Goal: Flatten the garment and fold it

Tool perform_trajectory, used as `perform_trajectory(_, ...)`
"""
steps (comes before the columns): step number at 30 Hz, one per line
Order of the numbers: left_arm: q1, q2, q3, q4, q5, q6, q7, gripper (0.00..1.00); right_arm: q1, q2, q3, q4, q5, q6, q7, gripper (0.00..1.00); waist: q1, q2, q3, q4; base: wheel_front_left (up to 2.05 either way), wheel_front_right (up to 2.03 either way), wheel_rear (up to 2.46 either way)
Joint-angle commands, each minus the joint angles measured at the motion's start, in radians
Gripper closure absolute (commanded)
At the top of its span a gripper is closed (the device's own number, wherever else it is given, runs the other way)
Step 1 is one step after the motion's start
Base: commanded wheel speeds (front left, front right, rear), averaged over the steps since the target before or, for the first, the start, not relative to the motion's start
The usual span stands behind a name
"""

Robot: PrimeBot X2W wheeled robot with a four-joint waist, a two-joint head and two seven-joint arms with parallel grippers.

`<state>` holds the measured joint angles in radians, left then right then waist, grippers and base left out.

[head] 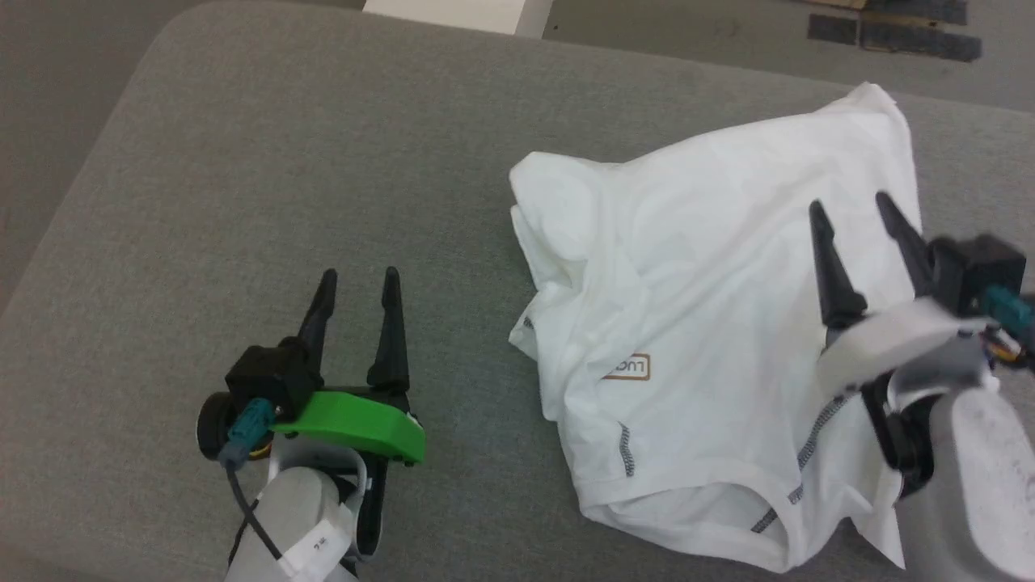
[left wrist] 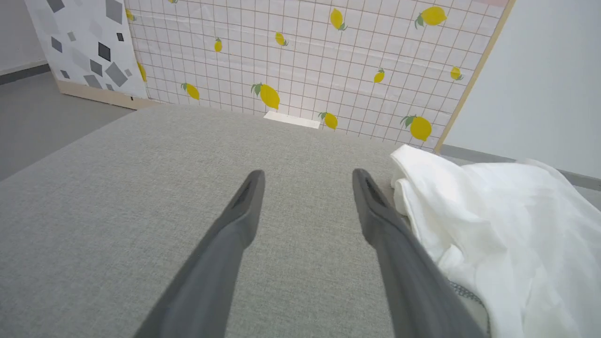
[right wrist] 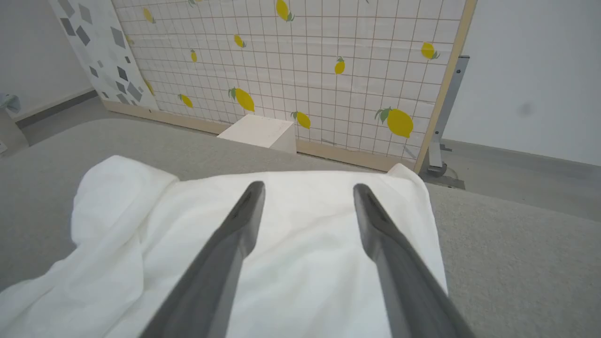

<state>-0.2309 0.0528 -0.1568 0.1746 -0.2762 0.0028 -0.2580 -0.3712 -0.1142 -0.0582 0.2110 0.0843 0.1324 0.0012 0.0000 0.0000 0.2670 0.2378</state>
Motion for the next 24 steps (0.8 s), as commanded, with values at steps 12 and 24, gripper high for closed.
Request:
perform_trajectory(12, -0.135, -0.003, -0.090, 0.168, -0.029, -0.014, 0.158, 0.00, 0.342, 0.063, -0.028, -0.194, 0.090, -0.002, -0.041, 0.00, 0.0000, 0.0000, -0.115, -0.240, 0.00, 0.00, 0.00)
perform_trajectory(24, -0.265, 0.037, -0.137, 0.258, -0.054, 0.062, 0.624, 0.00, 0.344, 0.064, 0.014, -0.225, 0.115, -0.002, -0.039, 0.00, 0.0000, 0.0000, -0.081, -0.327, 0.00, 0.00, 0.00)
